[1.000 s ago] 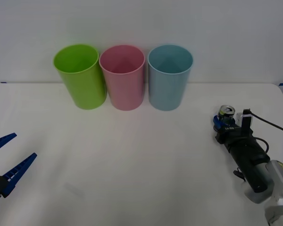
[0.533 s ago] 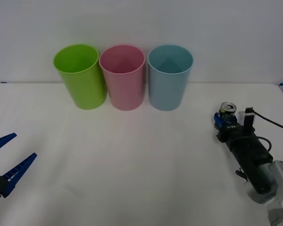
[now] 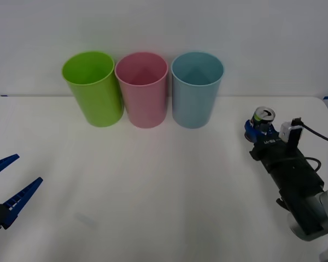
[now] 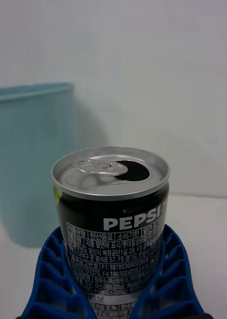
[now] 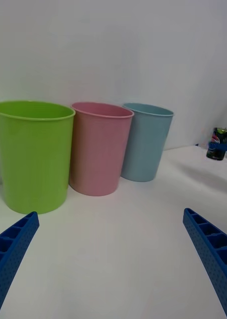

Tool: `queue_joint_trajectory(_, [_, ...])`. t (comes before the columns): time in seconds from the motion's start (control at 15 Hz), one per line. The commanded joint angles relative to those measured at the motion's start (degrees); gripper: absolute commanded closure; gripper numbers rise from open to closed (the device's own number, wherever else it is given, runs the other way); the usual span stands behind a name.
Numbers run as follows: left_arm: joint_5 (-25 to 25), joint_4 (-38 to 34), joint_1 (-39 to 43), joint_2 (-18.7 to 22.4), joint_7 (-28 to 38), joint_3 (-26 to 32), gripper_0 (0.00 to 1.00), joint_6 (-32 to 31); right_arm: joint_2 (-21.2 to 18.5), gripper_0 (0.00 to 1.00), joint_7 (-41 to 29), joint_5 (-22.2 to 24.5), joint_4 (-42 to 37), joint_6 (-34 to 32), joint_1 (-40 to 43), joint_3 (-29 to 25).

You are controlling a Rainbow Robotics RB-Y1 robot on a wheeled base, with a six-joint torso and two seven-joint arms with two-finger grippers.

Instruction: Grasp the object on the table and drop it into the matching bin: aluminum can to the light blue bin, PET bottle to the pink bin.

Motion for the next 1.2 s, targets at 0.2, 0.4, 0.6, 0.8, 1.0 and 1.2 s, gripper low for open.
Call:
queue_joint_trajectory(0.2, [0.0, 0.0, 0.0, 0.0, 0.0, 0.0, 0.0, 0.0, -3.48, 1.0, -11.32, 1.01, -10.03, 0.62, 2.3, 4.48])
queue_joint_trajectory(0.4, [0.0, 0.0, 0.0, 0.0, 0.0, 0.0, 0.0, 0.0, -4.18, 1.0, -19.76, 5.41, -15.13, 1.15, 2.74, 5.27])
queue_joint_trajectory(0.6, [0.0, 0.0, 0.0, 0.0, 0.0, 0.0, 0.0, 0.0, -4.27, 1.0, -26.44, 9.19, -17.86, 1.15, 1.86, 5.54])
queue_joint_trajectory(0.8, [0.0, 0.0, 0.0, 0.0, 0.0, 0.0, 0.0, 0.0, -4.36, 1.0, -31.45, 12.96, -18.56, 1.15, -1.13, 6.15])
queue_joint_trajectory(1.0, [0.0, 0.0, 0.0, 0.0, 0.0, 0.0, 0.0, 0.0, -4.27, 1.0, -37.69, 18.5, -18.03, 1.15, -6.05, 6.68])
queue_joint_trajectory(1.2, [0.0, 0.0, 0.0, 0.0, 0.0, 0.0, 0.0, 0.0, -4.18, 1.0, -41.2, 22.28, -14.25, 1.15, -11.85, 7.21])
